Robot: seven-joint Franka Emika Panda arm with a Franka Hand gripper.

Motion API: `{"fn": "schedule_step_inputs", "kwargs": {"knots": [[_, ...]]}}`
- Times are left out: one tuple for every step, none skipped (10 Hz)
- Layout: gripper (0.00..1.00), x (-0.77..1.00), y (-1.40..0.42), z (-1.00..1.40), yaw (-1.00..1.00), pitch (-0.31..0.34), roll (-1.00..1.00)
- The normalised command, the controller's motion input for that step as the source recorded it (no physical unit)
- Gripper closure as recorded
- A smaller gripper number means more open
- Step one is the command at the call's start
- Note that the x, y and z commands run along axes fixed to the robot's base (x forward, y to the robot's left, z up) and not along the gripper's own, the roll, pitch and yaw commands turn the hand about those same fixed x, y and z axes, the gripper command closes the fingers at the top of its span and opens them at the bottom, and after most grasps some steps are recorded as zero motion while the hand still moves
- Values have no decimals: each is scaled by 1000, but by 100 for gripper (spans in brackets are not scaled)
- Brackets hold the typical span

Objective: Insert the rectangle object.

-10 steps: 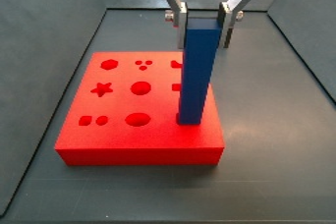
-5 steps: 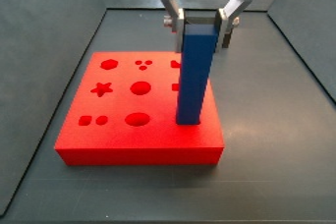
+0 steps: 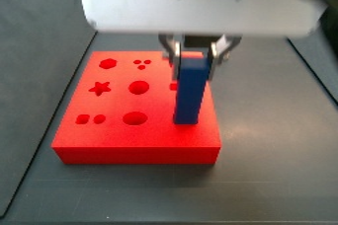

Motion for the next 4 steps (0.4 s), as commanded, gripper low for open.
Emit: {"fn": "schedule_step_inputs", "kwargs": {"knots": [[100, -103, -3, -1000, -6, -79, 106], [100, -77, -6, -1000, -9, -60, 117], [100, 0, -14, -383, 0, 0, 100], [100, 0, 0, 0, 0, 0, 0]]}}
